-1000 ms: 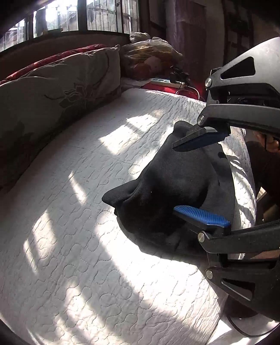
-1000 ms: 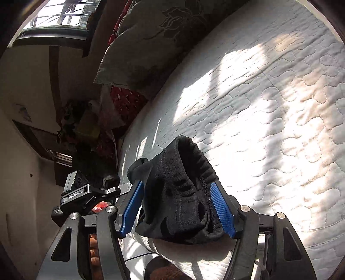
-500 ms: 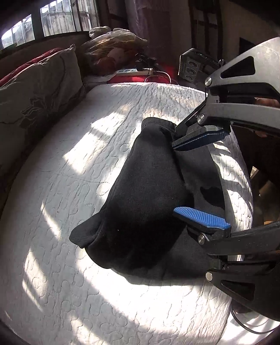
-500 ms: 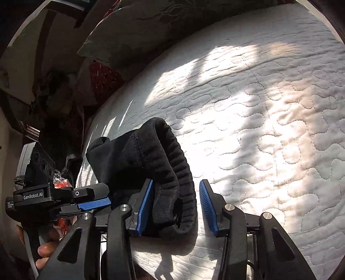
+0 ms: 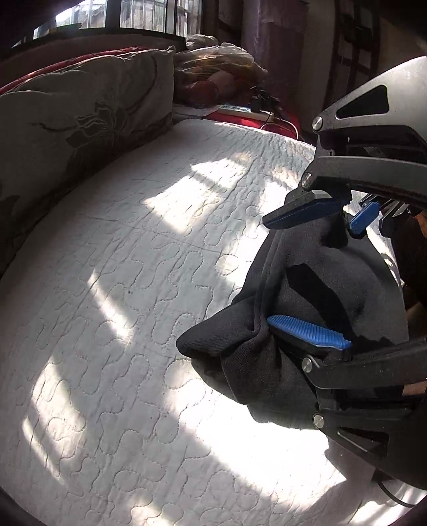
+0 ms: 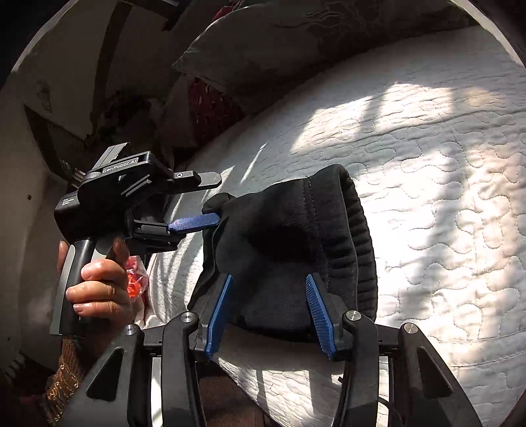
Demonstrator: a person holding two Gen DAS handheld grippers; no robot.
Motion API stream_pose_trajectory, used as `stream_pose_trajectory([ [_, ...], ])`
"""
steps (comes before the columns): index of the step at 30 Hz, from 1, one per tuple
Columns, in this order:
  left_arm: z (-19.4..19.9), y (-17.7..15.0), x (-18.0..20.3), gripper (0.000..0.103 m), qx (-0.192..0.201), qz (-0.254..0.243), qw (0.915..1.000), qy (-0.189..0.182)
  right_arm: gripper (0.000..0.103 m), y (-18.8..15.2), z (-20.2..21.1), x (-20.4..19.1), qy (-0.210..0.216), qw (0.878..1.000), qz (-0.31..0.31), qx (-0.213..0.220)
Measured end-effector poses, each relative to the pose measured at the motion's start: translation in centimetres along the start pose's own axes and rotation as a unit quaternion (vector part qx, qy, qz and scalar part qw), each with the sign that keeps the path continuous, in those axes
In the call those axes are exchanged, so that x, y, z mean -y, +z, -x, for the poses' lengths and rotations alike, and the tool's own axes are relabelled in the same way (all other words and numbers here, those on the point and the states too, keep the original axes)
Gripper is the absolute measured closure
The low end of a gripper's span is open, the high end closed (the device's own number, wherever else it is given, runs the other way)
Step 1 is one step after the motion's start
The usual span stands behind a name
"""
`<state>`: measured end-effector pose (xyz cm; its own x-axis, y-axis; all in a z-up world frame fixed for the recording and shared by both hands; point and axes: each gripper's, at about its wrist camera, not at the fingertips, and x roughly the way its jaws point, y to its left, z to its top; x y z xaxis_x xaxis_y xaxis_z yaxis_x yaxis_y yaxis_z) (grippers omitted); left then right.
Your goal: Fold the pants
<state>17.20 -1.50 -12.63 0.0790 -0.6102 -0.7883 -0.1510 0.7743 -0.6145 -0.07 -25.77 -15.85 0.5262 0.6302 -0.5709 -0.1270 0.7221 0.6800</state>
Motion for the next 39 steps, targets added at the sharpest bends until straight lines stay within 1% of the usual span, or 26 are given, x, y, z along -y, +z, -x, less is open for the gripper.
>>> stream_pose_trajectory([
  [2,1.8,-0.6,0.0,0.05,0.018,-0.011,0.9995,-0.023,0.055,0.3,0.8,-0.5,0.01,1.0,0.002,0.005],
  [4,4.1,-1.4,-0.7,0.05,0.046,-0.03,0.9983,-0.019,0.051,1.2,2.2,-0.6,0.029,0.999,-0.004,0.028],
  [5,5.0,-1.9,-1.3,0.047,0.057,-0.037,0.9976,-0.014,0.04,1.5,2.9,-0.5,0.029,0.999,-0.008,0.042],
  [6,5.6,-2.5,-2.0,0.043,0.062,-0.04,0.9972,-0.01,0.026,2.0,3.5,-0.2,0.023,0.998,-0.015,0.053],
  [7,5.9,-2.9,-3.0,0.035,0.063,-0.041,0.9972,-0.005,0.023,2.4,4.0,0.3,0.014,0.998,-0.02,0.059],
  [9,5.8,-3.9,-4.7,0.034,0.061,-0.038,0.9974,0.003,0.023,2.8,4.2,1.2,0.006,0.998,-0.029,0.059],
  [11,5.2,-4.5,-5.9,0.034,0.052,-0.037,0.9979,0.007,0.023,3.5,3.6,2.5,0.002,0.998,-0.041,0.047],
  [13,4.4,-5.1,-6.6,0.034,0.042,-0.036,0.9984,0.009,0.023,3.4,2.5,3.1,-0.01,0.998,-0.047,0.035],
  [15,3.3,-5.5,-6.7,0.034,0.029,-0.044,0.9985,0.017,0.023,3.4,0.9,3.2,-0.014,0.998,-0.056,0.018],
  [18,1.7,-6.0,-6.4,0.034,0.015,-0.059,0.9972,0.045,0.023,3.3,-1.4,3.4,-0.014,0.998,-0.062,-0.007],
  [20,0.9,-6.3,-6.3,0.033,0.018,-0.067,0.9957,0.062,0.022,3.0,-2.4,3.6,-0.013,0.998,-0.063,-0.025],
  [21,0.7,-6.5,-6.0,0.031,0.022,-0.074,0.9948,0.066,0.022,2.9,-2.6,3.6,-0.015,0.998,-0.061,-0.026],
  [22,0.6,-6.7,-5.8,0.025,0.024,-0.083,0.9941,0.066,0.022,2.8,-2.6,3.7,-0.014,0.998,-0.059,-0.024],
  [23,0.5,-6.8,-5.5,0.02,0.026,-0.091,0.9933,0.067,0.018,2.8,-2.8,3.8,-0.006,0.998,-0.059,-0.027],
  [25,0.1,-7.1,-4.9,0.019,0.032,-0.101,0.991,0.082,0.016,2.9,-3.0,3.9,-0.001,0.998,-0.057,-0.036],
  [28,-0.3,-7.7,-4.4,0.015,0.041,-0.117,0.9878,0.095,0.011,3.2,-3.2,4.1,0.015,0.997,-0.056,-0.05],
  [30,-0.4,-7.9,-4.2,0.013,0.046,-0.122,0.9867,0.098,0.002,3.4,-3.7,4.1,0.034,0.996,-0.057,-0.057],
  [31,-0.5,-8.0,-4.2,0.01,0.047,-0.125,0.9862,0.098,0.001,3.5,-3.9,4.1,0.038,0.996,-0.058,-0.059],
  [33,-0.8,-8.0,-3.9,0.007,0.047,-0.132,0.985,0.1,0.0,3.6,-3.9,3.9,0.032,0.996,-0.058,-0.063],
  [35,-1.1,-8.1,-3.5,0.001,0.046,-0.141,0.9836,0.102,0.0,3.7,-4.1,3.9,0.028,0.996,-0.059,-0.066],
  [39,-1.5,-8.4,-3.3,0.0,0.051,-0.158,0.9787,0.122,0.0,3.9,-4.1,4.3,0.042,0.994,-0.073,-0.071],
])
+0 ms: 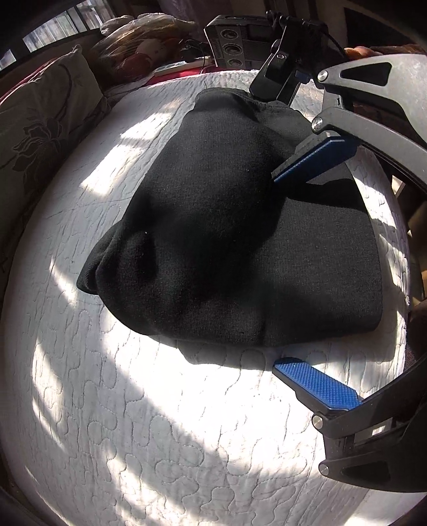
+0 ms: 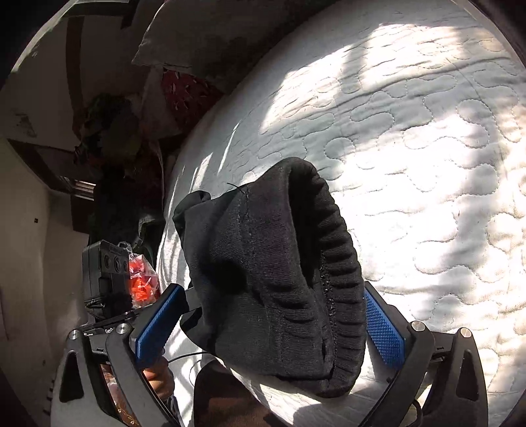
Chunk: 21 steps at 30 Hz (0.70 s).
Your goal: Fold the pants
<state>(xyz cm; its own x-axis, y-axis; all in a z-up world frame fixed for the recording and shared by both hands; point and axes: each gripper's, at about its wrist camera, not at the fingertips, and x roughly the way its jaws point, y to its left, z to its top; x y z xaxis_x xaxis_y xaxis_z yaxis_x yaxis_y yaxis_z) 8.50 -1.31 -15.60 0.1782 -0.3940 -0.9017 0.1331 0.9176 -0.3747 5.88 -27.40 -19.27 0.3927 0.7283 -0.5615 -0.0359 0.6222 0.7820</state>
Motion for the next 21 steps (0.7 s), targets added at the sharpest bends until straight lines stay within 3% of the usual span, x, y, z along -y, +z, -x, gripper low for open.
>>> stream_pose_trajectory([
  [12,-0.2,-0.1,0.0,0.0,0.006,-0.01,0.9999,-0.001,0.0,-0.1,1.1,0.7,0.019,1.0,0.014,-0.012],
  [16,0.0,-0.3,-0.5,0.0,0.012,-0.012,0.9995,-0.026,0.0,-0.1,1.2,0.6,0.02,1.0,0.013,-0.014],
  [21,0.6,0.2,-2.1,0.0,0.012,0.027,0.9962,-0.082,0.001,0.2,1.5,0.6,0.022,1.0,0.01,-0.018],
])
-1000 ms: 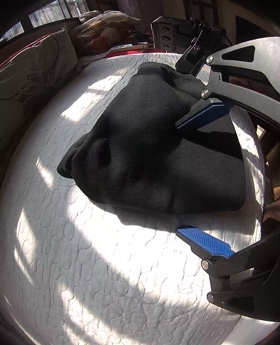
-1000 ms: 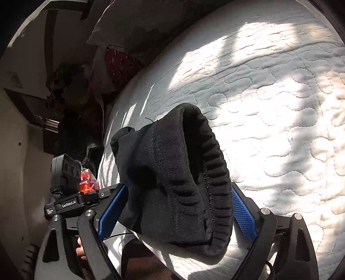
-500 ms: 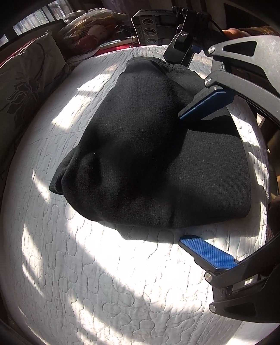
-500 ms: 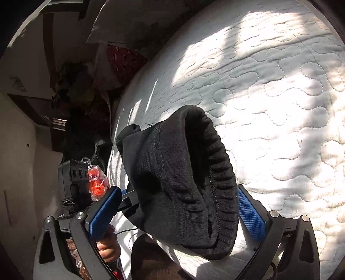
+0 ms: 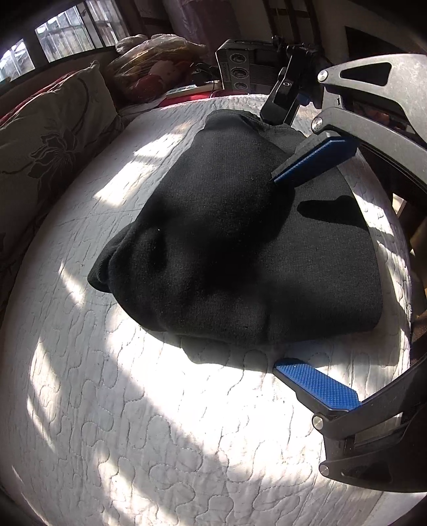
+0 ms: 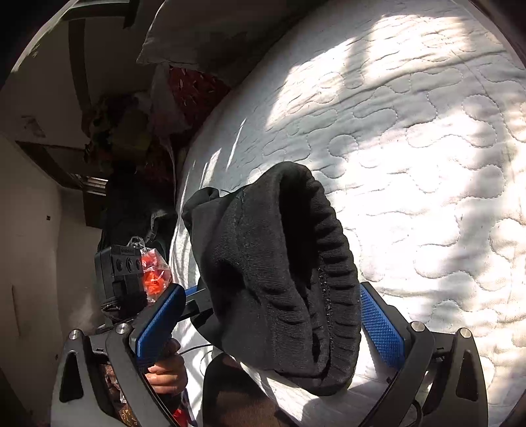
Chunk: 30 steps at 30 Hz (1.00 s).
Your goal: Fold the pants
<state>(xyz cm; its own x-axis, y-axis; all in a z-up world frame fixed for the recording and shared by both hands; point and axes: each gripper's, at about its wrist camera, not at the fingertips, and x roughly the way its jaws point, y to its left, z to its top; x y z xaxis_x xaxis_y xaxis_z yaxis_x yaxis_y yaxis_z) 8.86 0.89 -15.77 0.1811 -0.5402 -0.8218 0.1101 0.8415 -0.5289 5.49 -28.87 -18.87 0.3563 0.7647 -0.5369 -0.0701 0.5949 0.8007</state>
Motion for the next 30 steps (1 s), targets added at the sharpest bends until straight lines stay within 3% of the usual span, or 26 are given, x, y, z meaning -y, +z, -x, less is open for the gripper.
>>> stream_pose_trajectory([
  [1,0.2,0.2,-0.4,0.0,-0.001,0.012,0.9998,-0.019,0.002,-0.1,0.0,-0.2,-0.01,1.0,0.009,0.002],
  [4,0.6,0.4,-1.1,0.017,-0.013,0.039,0.9957,-0.083,0.012,-0.6,-0.1,-1.4,-0.054,0.997,0.048,0.002],
  [6,0.5,0.6,-1.4,0.017,-0.02,0.039,0.9956,-0.083,0.042,-0.8,-0.1,-1.6,-0.064,0.996,0.057,-0.005],
  [8,0.3,0.7,-1.5,0.017,-0.025,0.039,0.9952,-0.085,0.049,-0.9,0.3,-1.0,-0.056,0.997,0.048,-0.006],
  [11,0.1,1.1,-1.7,0.012,-0.036,0.048,0.9933,-0.098,0.047,-0.8,0.5,0.7,-0.006,1.0,0.012,-0.009],
  [16,-0.2,1.3,-1.0,0.011,-0.035,0.068,0.992,-0.1,0.049,-0.7,0.7,2.2,0.028,0.999,-0.019,0.013],
  [18,0.2,1.0,-0.3,0.035,-0.028,0.067,0.9931,-0.092,0.049,-0.7,0.5,1.8,0.017,1.0,-0.019,0.018],
  [19,0.2,0.9,0.0,0.058,-0.03,0.065,0.9934,-0.09,0.049,-0.7,0.6,1.6,0.014,1.0,-0.02,0.018],
  [20,0.4,0.7,0.0,0.063,-0.03,0.067,0.9927,-0.095,0.051,-0.8,0.6,1.2,0.014,0.999,-0.023,0.019],
  [24,1.8,-0.2,-0.2,0.07,-0.024,0.08,0.9897,-0.117,0.066,-1.0,1.6,0.8,0.023,0.999,-0.039,0.028],
  [30,3.6,0.4,0.6,0.07,-0.012,0.054,0.9935,-0.1,0.067,-2.0,2.7,-0.9,0.029,0.999,-0.028,0.028],
])
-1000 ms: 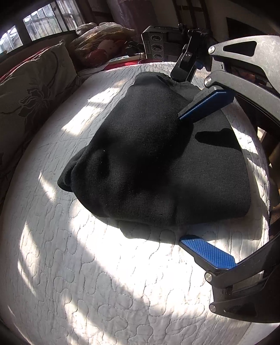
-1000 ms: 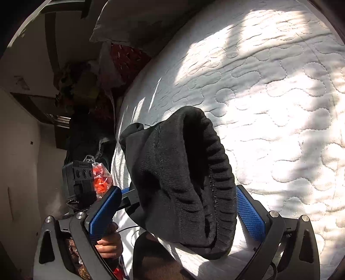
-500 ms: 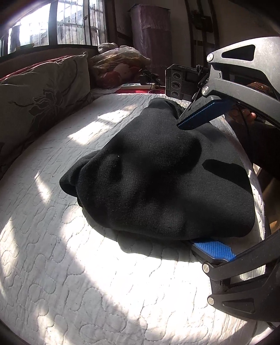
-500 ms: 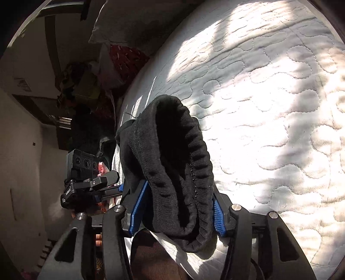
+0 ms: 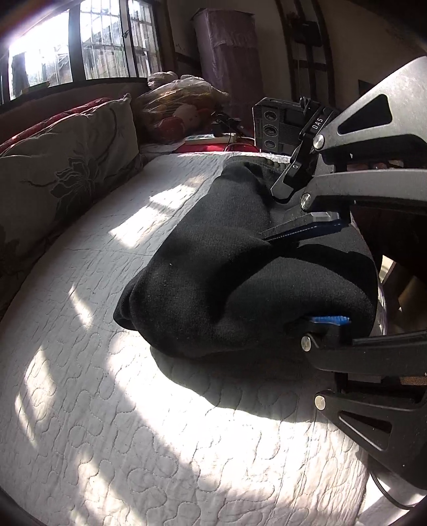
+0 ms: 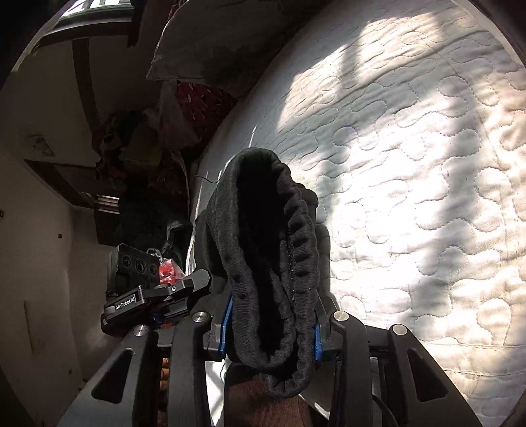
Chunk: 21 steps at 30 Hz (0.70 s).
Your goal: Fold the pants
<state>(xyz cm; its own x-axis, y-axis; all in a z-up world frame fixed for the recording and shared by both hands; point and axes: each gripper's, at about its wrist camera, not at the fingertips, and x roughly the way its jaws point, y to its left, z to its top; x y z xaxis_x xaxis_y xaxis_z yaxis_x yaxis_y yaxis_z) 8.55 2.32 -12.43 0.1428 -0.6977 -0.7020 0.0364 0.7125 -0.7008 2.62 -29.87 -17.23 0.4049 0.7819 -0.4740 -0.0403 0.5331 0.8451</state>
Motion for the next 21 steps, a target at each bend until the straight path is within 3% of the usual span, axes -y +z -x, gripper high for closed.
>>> stream_pose_trajectory([
  [4,1.3,3.4,1.1,0.07,0.025,-0.002,0.9997,0.007,0.067,1.6,-0.8,-1.1,0.002,1.0,0.0,0.005],
  [10,2.9,10.3,1.4,0.069,0.073,-0.002,0.9964,0.043,0.064,7.8,-3.5,-4.6,0.011,0.999,0.025,0.029],
  [13,0.6,12.7,-0.7,0.064,0.063,0.021,0.9899,0.126,0.062,10.9,-5.7,-5.3,-0.006,0.998,0.032,0.046],
  [15,-0.7,13.0,-2.7,0.065,0.038,0.048,0.9863,0.153,0.054,12.3,-7.3,-4.7,-0.063,0.996,0.04,0.047],
  [17,-0.5,12.1,-4.7,0.063,0.038,0.06,0.9905,0.118,0.054,12.9,-7.6,-3.4,-0.106,0.992,0.037,0.052],
  [19,0.6,11.1,-5.7,0.059,0.059,0.071,0.9902,0.105,0.051,12.7,-6.0,-1.8,-0.08,0.994,0.015,0.072],
  [21,1.6,9.6,-6.1,0.059,0.081,0.083,0.9896,0.085,0.035,11.9,-4.2,-0.9,-0.092,0.992,0.01,0.091],
])
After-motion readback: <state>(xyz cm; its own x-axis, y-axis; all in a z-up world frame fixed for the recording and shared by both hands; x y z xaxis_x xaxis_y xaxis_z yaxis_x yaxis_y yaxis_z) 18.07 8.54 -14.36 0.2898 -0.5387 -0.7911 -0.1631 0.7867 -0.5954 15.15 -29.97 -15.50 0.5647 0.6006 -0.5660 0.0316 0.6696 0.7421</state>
